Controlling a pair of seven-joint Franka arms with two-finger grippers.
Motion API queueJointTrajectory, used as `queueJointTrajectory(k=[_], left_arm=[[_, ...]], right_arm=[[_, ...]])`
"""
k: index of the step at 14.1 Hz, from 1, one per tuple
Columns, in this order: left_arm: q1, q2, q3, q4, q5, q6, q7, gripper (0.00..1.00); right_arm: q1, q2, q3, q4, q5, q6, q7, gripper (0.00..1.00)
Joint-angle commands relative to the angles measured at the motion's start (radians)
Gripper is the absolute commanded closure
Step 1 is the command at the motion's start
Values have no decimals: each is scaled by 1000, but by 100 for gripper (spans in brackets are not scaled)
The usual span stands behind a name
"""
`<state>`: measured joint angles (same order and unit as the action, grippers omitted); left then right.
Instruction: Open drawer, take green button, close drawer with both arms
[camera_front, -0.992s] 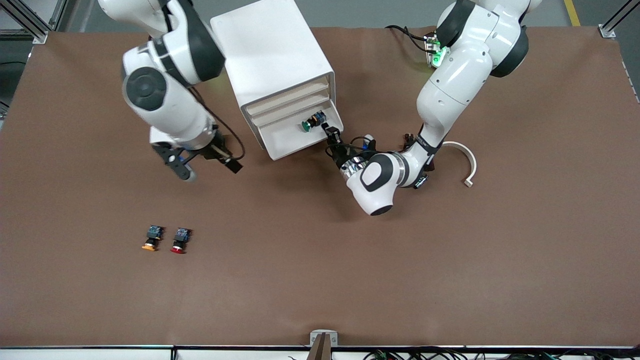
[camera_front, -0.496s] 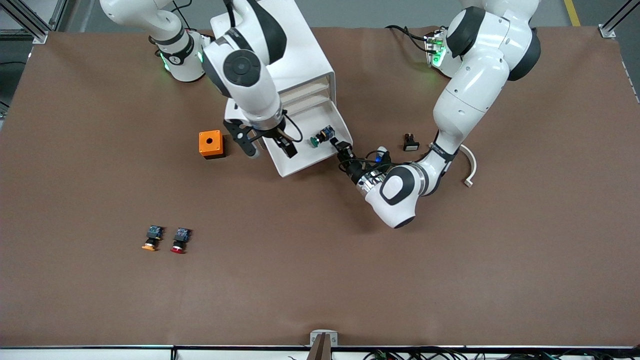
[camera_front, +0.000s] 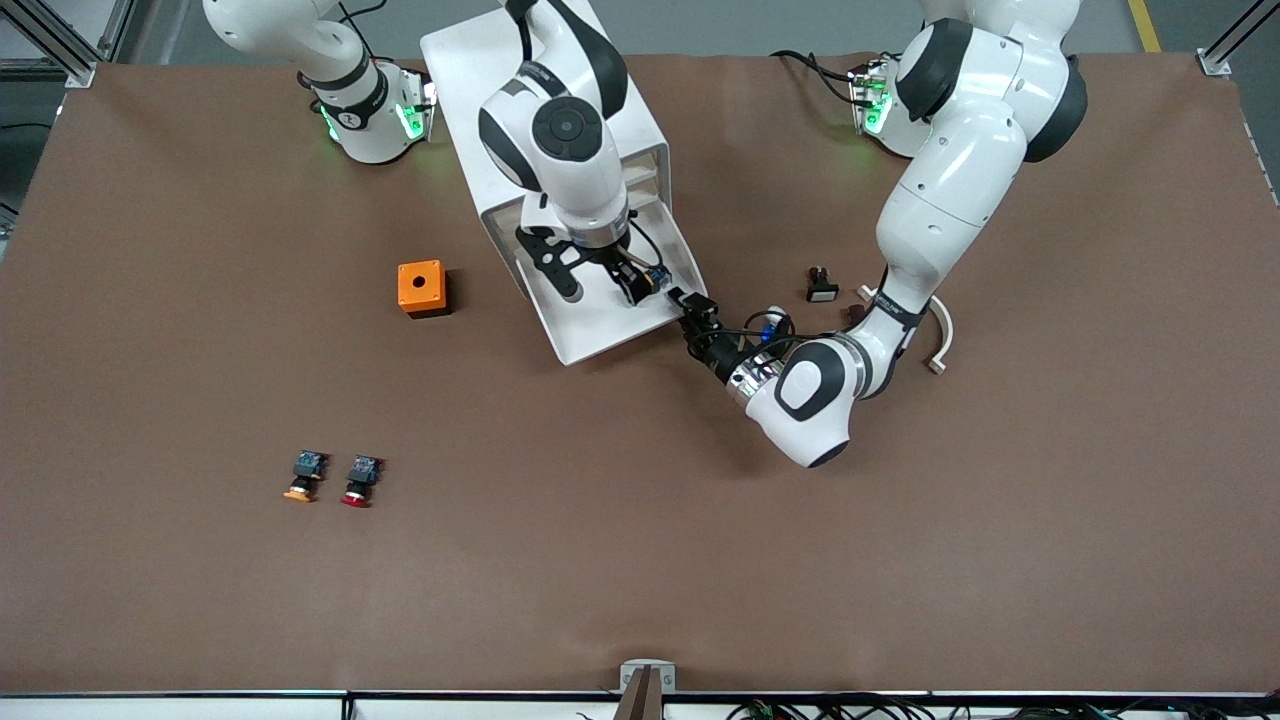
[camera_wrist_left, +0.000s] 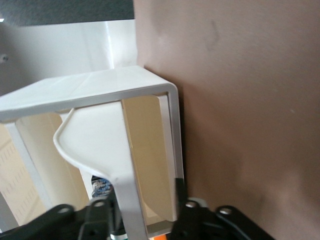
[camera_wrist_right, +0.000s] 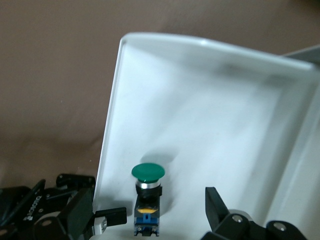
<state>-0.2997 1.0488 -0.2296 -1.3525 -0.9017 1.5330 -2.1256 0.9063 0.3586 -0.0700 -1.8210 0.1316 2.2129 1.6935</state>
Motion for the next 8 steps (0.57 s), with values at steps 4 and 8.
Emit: queueJointTrajectory(k=[4,8], left_arm=[[21,-10,-1,39,6,-1,208,0],[19,-26,22,88,50,3,552,0]], right_arm=[[59,143,-13,123,16,8,92,0],[82,164,-13,132,16,7,115,0]])
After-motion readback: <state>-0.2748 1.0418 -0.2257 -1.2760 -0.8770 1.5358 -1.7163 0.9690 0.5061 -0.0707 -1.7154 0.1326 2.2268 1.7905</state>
